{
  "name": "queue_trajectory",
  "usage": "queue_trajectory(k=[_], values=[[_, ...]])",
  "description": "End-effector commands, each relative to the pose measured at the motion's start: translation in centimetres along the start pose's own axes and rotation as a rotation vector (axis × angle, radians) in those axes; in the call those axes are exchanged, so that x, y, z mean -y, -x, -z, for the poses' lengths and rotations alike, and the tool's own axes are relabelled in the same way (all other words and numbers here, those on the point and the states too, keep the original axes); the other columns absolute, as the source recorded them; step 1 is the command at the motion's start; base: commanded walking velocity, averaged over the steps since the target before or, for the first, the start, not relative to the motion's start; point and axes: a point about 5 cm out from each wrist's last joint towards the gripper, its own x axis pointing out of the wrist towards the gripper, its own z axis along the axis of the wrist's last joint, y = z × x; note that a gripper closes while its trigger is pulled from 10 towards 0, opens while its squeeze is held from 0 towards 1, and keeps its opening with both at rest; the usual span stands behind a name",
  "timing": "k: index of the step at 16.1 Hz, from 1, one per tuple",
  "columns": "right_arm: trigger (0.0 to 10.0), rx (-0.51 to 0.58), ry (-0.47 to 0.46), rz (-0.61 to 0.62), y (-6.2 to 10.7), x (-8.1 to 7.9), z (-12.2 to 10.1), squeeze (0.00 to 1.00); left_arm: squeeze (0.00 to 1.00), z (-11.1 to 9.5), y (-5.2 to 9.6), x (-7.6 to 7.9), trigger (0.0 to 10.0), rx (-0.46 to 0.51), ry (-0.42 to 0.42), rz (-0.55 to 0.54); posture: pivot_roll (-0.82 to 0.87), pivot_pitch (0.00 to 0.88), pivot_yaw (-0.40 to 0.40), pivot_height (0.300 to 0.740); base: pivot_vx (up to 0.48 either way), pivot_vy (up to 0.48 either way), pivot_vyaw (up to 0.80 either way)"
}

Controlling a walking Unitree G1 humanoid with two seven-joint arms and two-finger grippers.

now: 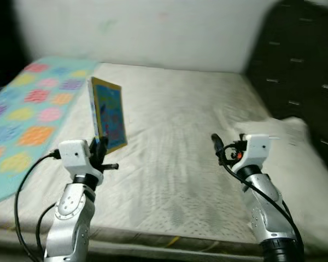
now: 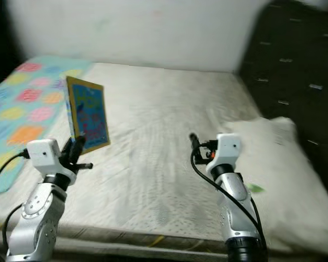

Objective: Clean up the room

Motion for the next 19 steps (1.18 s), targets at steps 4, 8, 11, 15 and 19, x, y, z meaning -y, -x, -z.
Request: queue_trajectory(k=[4, 8, 11, 15, 19], values=[[10.0, 0.014, 0.013, 0.001, -0.07, 0.25, -0.49, 0.0, 0.0, -0.9, -0.34, 0.69, 10.0, 0.045, 0.003, 0.028, -0.01, 0.002, -0.046, 0.74, 0.0, -0.283, 0.0], [10.0, 0.016, 0.02, 0.002, 0.02, 0.29, -0.52, 0.0, 0.0, -0.92, -0.31, 0.73, 10.0, 0.047, 0.005, 0.032, -0.01, 0.002, -0.046, 0.74, 0.0, -0.321, 0.0], [10.0, 0.016, 0.022, 0.002, 0.0, 0.31, -0.54, 0.0, 0.0, -0.94, -0.37, 0.78, 10.0, 0.046, 0.006, 0.033, -0.01, 0.003, -0.046, 0.74, 0.0, -0.335, 0.0], [10.0, 0.016, 0.026, 0.0, 0.03, 0.34, -0.56, 0.0, 0.0, -0.95, -0.37, 0.83, 10.0, 0.047, 0.004, 0.037, -0.01, 0.003, -0.046, 0.74, 0.0, -0.333, 0.0], [10.0, 0.018, 0.027, -0.002, -0.04, 0.29, -0.56, 0.0, 0.0, -1.11, -0.43, 0.9, 10.0, 0.061, 0.006, 0.042, -0.01, 0.0, -0.045, 0.74, 0.0, -0.156, 0.0]])
